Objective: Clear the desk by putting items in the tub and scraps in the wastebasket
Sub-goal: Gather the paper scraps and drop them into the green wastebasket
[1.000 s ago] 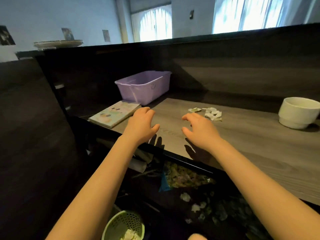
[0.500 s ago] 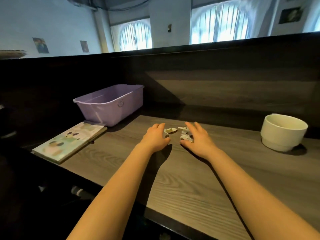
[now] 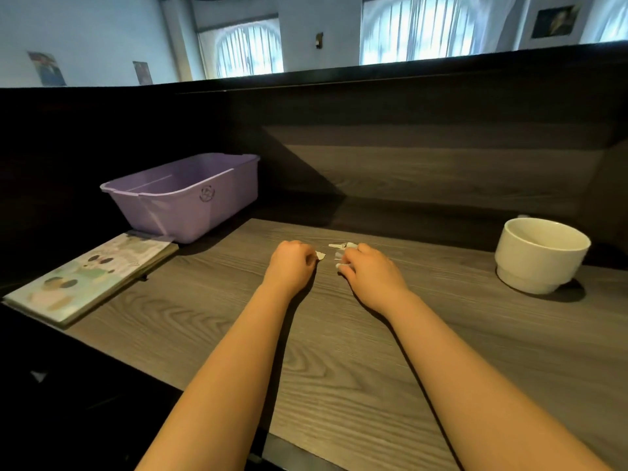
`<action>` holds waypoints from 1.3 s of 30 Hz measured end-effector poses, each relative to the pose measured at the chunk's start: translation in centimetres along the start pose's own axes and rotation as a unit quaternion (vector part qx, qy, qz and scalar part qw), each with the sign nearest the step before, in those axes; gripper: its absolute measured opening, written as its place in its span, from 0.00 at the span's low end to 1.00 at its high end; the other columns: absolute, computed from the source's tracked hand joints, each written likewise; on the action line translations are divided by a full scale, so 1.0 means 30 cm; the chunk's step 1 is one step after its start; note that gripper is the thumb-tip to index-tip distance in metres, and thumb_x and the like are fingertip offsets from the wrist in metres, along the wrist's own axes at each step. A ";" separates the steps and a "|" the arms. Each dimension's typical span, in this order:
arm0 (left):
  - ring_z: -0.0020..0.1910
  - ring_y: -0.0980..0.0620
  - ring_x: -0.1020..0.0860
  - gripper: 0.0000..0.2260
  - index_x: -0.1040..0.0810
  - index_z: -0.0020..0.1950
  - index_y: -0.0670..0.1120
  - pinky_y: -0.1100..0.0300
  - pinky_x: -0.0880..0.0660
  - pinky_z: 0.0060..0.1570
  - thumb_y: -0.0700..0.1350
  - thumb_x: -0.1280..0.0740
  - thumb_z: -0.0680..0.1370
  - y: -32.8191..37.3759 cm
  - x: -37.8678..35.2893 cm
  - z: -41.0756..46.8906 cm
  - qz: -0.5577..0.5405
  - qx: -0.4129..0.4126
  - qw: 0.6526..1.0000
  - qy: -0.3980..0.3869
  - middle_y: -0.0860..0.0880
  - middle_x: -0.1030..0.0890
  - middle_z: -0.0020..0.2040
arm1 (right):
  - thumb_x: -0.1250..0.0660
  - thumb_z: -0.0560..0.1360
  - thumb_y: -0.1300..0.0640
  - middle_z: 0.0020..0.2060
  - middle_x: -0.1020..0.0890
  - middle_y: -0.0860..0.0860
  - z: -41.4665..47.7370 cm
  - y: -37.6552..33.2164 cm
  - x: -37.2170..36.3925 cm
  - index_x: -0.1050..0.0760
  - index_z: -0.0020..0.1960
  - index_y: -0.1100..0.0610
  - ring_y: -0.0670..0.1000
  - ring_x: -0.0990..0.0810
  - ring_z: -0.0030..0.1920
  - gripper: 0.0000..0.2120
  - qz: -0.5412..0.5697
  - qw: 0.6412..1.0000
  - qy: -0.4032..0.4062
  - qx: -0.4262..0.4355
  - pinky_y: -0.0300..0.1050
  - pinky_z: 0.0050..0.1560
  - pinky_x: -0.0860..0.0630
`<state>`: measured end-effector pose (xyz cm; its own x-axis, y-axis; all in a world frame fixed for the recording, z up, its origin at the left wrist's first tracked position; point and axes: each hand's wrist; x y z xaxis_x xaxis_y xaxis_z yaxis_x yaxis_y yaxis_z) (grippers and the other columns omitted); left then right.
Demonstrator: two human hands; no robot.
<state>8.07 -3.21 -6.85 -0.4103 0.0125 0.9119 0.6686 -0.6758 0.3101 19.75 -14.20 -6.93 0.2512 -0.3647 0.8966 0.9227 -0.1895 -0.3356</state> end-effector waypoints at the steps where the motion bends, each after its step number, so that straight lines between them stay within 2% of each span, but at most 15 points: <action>1: 0.51 0.48 0.25 0.08 0.21 0.52 0.43 0.54 0.26 0.52 0.42 0.40 0.79 0.004 0.004 -0.004 -0.008 0.003 1.000 0.005 0.45 0.21 0.50 | 0.43 0.80 0.51 0.54 0.24 0.51 0.000 0.002 0.001 0.27 0.57 0.53 0.50 0.25 0.52 0.10 0.013 1.000 -0.003 -0.003 0.47 0.50 0.26; 5: 0.52 0.48 0.24 0.08 0.26 0.57 0.43 0.54 0.25 0.55 0.41 0.39 0.79 0.008 0.014 -0.019 -0.067 0.041 0.996 0.032 0.45 0.23 0.52 | 0.46 0.81 0.50 0.43 0.22 0.51 0.010 0.015 0.000 0.30 0.50 0.52 0.51 0.24 0.43 0.08 0.072 0.996 0.009 -0.045 0.46 0.40 0.27; 8: 0.51 0.47 0.24 0.08 0.28 0.58 0.42 0.54 0.25 0.53 0.41 0.42 0.80 0.012 0.018 -0.027 -0.100 0.053 0.993 0.030 0.44 0.23 0.52 | 0.46 0.81 0.51 0.39 0.23 0.50 0.022 0.030 0.009 0.29 0.47 0.54 0.50 0.25 0.40 0.10 0.183 0.977 0.056 -0.094 0.43 0.36 0.30; 12: 0.47 0.49 0.24 0.07 0.30 0.56 0.42 0.56 0.25 0.48 0.41 0.43 0.81 0.030 0.021 -0.032 -0.118 0.054 0.991 0.029 0.44 0.23 0.50 | 0.42 0.80 0.50 0.32 0.27 0.48 0.024 0.047 0.032 0.28 0.39 0.53 0.47 0.28 0.35 0.13 0.234 0.960 0.110 -0.105 0.40 0.32 0.34; 16: 0.46 0.50 0.24 0.07 0.28 0.53 0.41 0.57 0.26 0.46 0.42 0.44 0.81 0.031 0.047 -0.055 -0.170 0.053 0.983 0.046 0.44 0.23 0.48 | 0.39 0.79 0.49 0.33 0.25 0.48 0.020 0.030 0.051 0.26 0.41 0.54 0.45 0.27 0.36 0.11 0.245 0.955 0.133 -0.103 0.39 0.34 0.33; 19: 0.47 0.51 0.25 0.08 0.26 0.53 0.40 0.56 0.25 0.47 0.41 0.43 0.81 0.029 0.081 -0.089 -0.201 0.052 0.976 0.069 0.46 0.24 0.46 | 0.38 0.78 0.50 0.32 0.25 0.48 0.011 0.005 0.072 0.26 0.39 0.54 0.45 0.27 0.36 0.11 0.256 0.949 0.152 -0.103 0.39 0.34 0.32; 25: 0.39 0.56 0.28 0.07 0.26 0.50 0.41 0.68 0.32 0.36 0.40 0.42 0.81 0.016 0.170 -0.187 -0.207 0.021 0.970 0.122 0.48 0.25 0.43 | 0.37 0.77 0.49 0.34 0.23 0.49 -0.020 -0.080 0.120 0.26 0.37 0.53 0.48 0.25 0.39 0.12 0.239 0.956 0.142 -0.091 0.41 0.36 0.31; 29: 0.39 0.56 0.27 0.07 0.26 0.49 0.41 0.69 0.33 0.36 0.40 0.43 0.81 0.014 0.232 -0.256 -0.222 0.007 0.961 0.165 0.48 0.25 0.42 | 0.36 0.77 0.49 0.36 0.22 0.50 -0.063 -0.149 0.157 0.25 0.39 0.53 0.48 0.23 0.41 0.11 0.236 0.959 0.143 -0.068 0.41 0.38 0.29; 32: 0.37 0.61 0.29 0.07 0.26 0.51 0.41 0.71 0.33 0.34 0.40 0.43 0.81 0.017 0.272 -0.314 -0.227 0.001 0.956 0.186 0.50 0.26 0.41 | 0.36 0.77 0.49 0.34 0.23 0.48 -0.118 -0.201 0.171 0.27 0.37 0.52 0.46 0.24 0.39 0.11 0.244 0.957 0.151 -0.047 0.39 0.36 0.30; 36: 0.34 0.60 0.30 0.07 0.26 0.46 0.43 0.76 0.32 0.33 0.39 0.43 0.80 0.013 0.325 -0.401 -0.246 -0.004 0.943 0.222 0.54 0.28 0.35 | 0.36 0.77 0.51 0.32 0.24 0.48 -0.197 -0.280 0.193 0.27 0.36 0.52 0.45 0.25 0.37 0.12 0.267 0.948 0.170 -0.021 0.39 0.36 0.30; 39: 0.30 0.59 0.32 0.08 0.26 0.45 0.43 0.76 0.33 0.31 0.37 0.43 0.80 0.001 0.366 -0.482 -0.252 -0.003 0.935 0.248 0.54 0.29 0.32 | 0.35 0.77 0.52 0.31 0.24 0.47 -0.260 -0.351 0.200 0.26 0.36 0.53 0.43 0.26 0.36 0.11 0.287 0.941 0.178 -0.003 0.37 0.35 0.31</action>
<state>-5.40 -13.75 -0.72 -0.9111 -0.0122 0.4120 0.3096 -0.6801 0.6645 9.27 -21.51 -0.26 0.5932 -0.6900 0.4148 0.6634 0.1270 -0.7374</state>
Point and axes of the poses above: each hand's wrist, its own z-axis towards the middle knuckle, its own x-axis out of the back of the hand, y = z × x
